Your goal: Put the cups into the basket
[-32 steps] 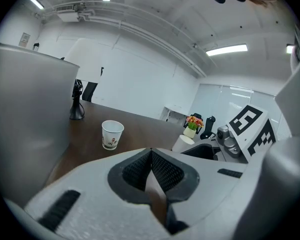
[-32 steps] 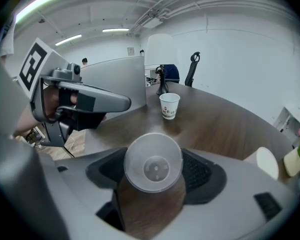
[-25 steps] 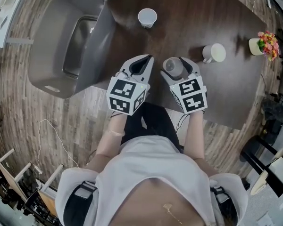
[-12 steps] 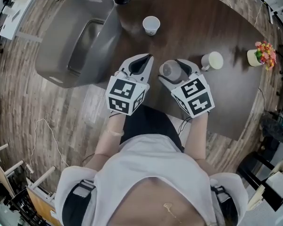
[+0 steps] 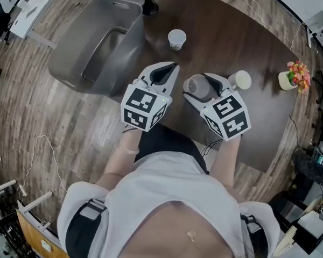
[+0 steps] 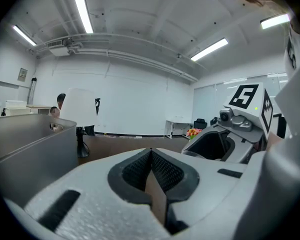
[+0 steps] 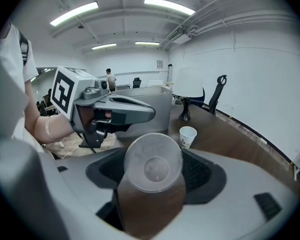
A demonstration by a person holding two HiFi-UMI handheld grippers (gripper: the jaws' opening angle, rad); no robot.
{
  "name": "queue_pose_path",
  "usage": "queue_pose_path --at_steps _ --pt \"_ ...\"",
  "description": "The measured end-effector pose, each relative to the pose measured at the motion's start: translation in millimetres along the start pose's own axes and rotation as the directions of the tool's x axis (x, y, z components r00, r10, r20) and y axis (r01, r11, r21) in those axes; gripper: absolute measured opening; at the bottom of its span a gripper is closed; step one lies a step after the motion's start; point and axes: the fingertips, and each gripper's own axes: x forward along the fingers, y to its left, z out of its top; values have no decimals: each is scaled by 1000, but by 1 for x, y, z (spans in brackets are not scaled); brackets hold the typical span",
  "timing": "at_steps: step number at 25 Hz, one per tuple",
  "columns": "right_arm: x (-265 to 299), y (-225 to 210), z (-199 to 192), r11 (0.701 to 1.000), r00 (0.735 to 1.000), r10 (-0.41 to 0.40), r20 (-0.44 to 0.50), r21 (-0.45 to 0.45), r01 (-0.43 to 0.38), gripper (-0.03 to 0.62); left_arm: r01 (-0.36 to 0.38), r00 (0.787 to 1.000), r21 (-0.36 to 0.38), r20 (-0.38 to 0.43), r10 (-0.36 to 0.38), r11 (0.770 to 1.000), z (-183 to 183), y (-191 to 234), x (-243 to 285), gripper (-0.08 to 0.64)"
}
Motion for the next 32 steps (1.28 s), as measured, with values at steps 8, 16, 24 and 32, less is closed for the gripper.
queue_pose_path --at_steps 8,16,24,32 --pt "8 -11 21 1000 1000 13 -20 -17 -14 339 21 1000 27 22 -22 999 24 11 2 9" --pt "15 -20 104 986 995 98 5 -134 -96 339 47 998 47 47 -49 998 102 54 -14 9" --pt "38 -21 183 952 988 154 -8 -267 -150 339 17 1000 78 16 -18 997 132 117 -36 9" --pt "78 18 247 905 970 242 -5 -360 -227 339 -110 992 27 61 108 994 133 184 -87 9"
